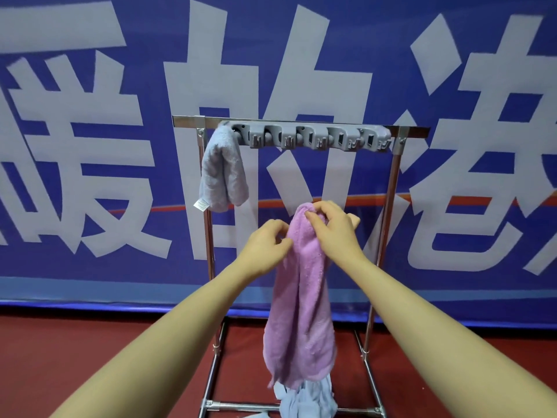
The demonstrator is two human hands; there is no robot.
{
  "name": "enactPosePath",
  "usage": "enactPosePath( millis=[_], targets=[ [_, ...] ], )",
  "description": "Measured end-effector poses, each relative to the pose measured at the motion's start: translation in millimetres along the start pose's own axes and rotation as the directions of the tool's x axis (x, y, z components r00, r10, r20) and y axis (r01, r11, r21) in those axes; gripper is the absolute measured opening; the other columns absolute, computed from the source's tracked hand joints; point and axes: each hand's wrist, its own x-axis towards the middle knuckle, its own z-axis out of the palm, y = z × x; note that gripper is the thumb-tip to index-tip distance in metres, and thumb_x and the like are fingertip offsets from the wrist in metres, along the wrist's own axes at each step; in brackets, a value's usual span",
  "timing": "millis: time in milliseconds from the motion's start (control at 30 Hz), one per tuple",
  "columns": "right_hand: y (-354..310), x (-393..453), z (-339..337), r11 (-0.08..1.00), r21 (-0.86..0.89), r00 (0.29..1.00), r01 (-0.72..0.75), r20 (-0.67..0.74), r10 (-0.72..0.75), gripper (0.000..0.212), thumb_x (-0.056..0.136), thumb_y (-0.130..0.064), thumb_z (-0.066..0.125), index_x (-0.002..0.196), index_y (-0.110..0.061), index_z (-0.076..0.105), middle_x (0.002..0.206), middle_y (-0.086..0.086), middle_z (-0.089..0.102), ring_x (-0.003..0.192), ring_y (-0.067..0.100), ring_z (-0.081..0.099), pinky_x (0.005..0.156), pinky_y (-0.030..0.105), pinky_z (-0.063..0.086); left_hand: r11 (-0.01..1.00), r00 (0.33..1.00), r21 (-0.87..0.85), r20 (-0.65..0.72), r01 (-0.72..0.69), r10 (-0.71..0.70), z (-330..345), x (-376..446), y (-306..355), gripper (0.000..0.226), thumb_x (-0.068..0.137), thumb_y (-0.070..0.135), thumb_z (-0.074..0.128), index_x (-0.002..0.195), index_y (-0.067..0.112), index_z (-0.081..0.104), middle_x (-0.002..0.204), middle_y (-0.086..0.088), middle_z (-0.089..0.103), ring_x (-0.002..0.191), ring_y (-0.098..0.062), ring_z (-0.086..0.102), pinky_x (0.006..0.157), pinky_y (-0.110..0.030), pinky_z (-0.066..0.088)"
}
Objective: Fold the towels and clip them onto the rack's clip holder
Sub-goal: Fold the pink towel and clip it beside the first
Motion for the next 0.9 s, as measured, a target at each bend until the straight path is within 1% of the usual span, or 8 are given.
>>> enactPosePath(
  millis=[100,200,367,500,633,733,833,900],
  targets=[
    [3,-5,2,1.0,-0.001,1.0,0.007,0.016,-0.007,0.013,0.093,-0.029,0.055,0.097,-0.023,0.066,0.098,-0.011,0.061,0.097,-0.002,0.039,0.087,0.022,0.028,1.0,1.0,0.016,0.01,-0.008,0.008,9,-1,10,0.02,0.09,0.029,0.054,0.076,0.014,0.051,0.074,0.002,0.054,0.067,-0.014,0.048,0.062,-0.027,0.043],
    [10,-5,-3,0.997,0.024,0.997,-0.07,-0.026,0.071,0.014,0.092,-0.03,0.055,0.095,-0.025,0.068,0.099,-0.01,0.065,0.108,0.018,0.043,0.077,0.005,0.027,0.995,0.99,-0.043,-0.106,0.088,-0.092,10,2,14,0.034,0.094,0.03,0.049,0.067,0.01,0.044,0.06,0.004,0.045,0.057,-0.011,0.038,0.05,-0.022,0.032],
    [25,-1,-19,0.988,0.006,0.984,-0.155,-0.084,0.155,0.03,0.088,-0.01,0.049,0.112,-0.019,0.064,0.112,-0.002,0.064,0.113,0.029,0.048,0.099,0.036,0.04,0.984,0.939,-0.081,-0.298,0.157,-0.174,-2,8,7,0.029,0.098,0.027,0.043,0.072,0.013,0.041,0.065,0.006,0.047,0.066,-0.017,0.044,0.051,-0.023,0.031],
    [30,0,-18,0.961,-0.267,0.998,-0.066,-0.01,0.066,0.023,0.093,-0.013,0.048,0.107,-0.017,0.065,0.11,0.0,0.064,0.107,0.026,0.051,0.092,0.027,0.028,0.994,0.969,-0.089,-0.232,0.061,-0.08,-7,8,19,0.007,0.099,0.014,0.035,0.101,0.017,0.041,0.076,0.009,0.052,0.07,-0.013,0.052,0.058,-0.019,0.037],
    [16,1,-23,0.921,-0.389,0.999,-0.001,0.03,0.014,0.021,0.095,-0.03,0.05,0.093,-0.015,0.064,0.095,-0.002,0.065,0.088,0.018,0.051,0.089,0.03,0.031,1.0,0.984,0.009,-0.18,0.021,-0.019,-6,14,18,0.038,0.088,-0.001,0.032,0.084,0.024,0.06,0.096,0.006,0.061,0.098,-0.019,0.056,0.094,-0.036,0.043],
    [4,3,-22,0.953,-0.301,0.999,0.025,0.051,-0.01,0.023,0.092,-0.036,0.055,0.081,-0.017,0.063,0.08,-0.006,0.062,0.083,0.017,0.049,0.082,0.028,0.025,1.0,0.995,0.01,-0.099,0.012,-0.011,-3,11,18,0.027,0.088,0.007,0.043,0.091,0.021,0.066,0.094,0.01,0.055,0.096,-0.013,0.052,0.101,-0.038,0.037],
    [-7,4,-17,0.995,-0.1,0.996,-0.015,0.085,0.024,0.028,0.085,-0.043,0.063,0.076,-0.016,0.067,0.071,-0.006,0.062,0.076,0.007,0.049,0.075,0.026,0.023,0.989,0.995,0.11,0.018,-0.101,0.1,3,4,26,0.027,0.084,0.032,0.057,0.11,0.023,0.061,0.09,0.019,0.05,0.091,-0.008,0.044,0.09,-0.028,0.027],
    [-12,2,-15,0.998,0.06,0.993,-0.026,0.119,0.018,0.026,0.084,-0.037,0.066,0.078,-0.012,0.069,0.07,-0.003,0.065,0.068,0.003,0.052,0.073,0.015,0.033,0.982,0.991,0.143,-0.024,-0.125,0.13,7,3,29,0.031,0.083,0.042,0.057,0.108,0.024,0.061,0.085,0.018,0.053,0.086,-0.006,0.043,0.084,-0.029,0.027]
  ],
)
